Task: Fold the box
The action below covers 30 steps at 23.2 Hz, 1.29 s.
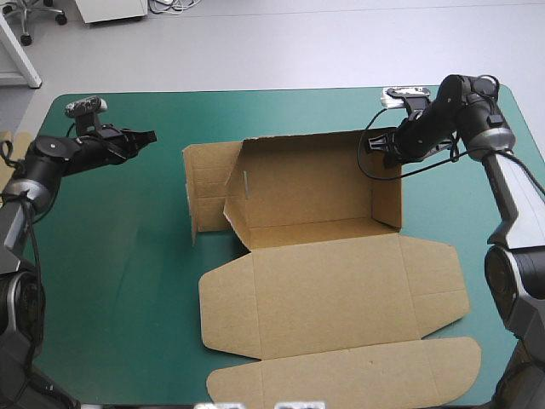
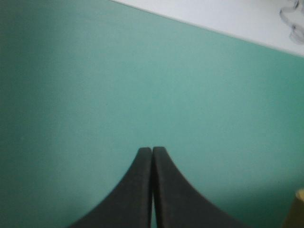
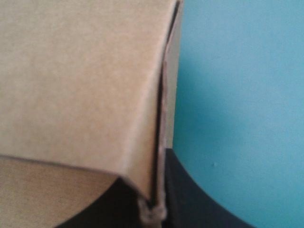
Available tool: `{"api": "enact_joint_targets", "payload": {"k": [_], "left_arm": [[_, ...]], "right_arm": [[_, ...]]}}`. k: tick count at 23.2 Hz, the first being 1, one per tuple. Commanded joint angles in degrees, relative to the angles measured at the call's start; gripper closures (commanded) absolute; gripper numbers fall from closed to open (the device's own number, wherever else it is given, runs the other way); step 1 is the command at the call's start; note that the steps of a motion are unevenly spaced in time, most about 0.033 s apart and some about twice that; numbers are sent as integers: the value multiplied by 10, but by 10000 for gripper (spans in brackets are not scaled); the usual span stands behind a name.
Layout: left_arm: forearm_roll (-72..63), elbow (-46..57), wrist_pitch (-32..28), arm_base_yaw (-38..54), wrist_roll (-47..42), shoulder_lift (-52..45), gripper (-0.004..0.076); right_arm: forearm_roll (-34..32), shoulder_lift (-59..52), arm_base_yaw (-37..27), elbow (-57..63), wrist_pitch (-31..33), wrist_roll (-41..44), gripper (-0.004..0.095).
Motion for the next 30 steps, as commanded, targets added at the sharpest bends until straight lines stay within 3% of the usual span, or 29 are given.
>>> {"api": "enact_joint_targets", "payload": {"k": [1, 5, 6, 10, 21, 24, 28, 30], "left_arm": [[216, -119, 101, 1, -136, -29, 734], [389, -230, 219, 1, -234, -15, 734], [446, -273, 292, 1, -252, -5, 734], [450, -290, 366, 1, -264, -3, 734], [438, -290, 360, 1, -266, -2, 734], [431, -290, 360, 1, -266, -2, 734], [426, -290, 360, 1, -264, -2, 734], [425, -290, 360, 1, -264, -2, 734]], "right_arm": [[10, -26, -1, -19, -1, -10, 921], [10, -26, -1, -19, -1, -12, 921], [10, -26, -1, -19, -1, -15, 921], [11, -26, -1, -19, -1, -15, 921], [16, 21, -1, -44, -1, -6, 899], [16, 20, -1, -59, -9, -21, 730], [15, 20, -1, -96, -1, -12, 349], [17, 17, -1, -113, -1, -1, 249]]}}
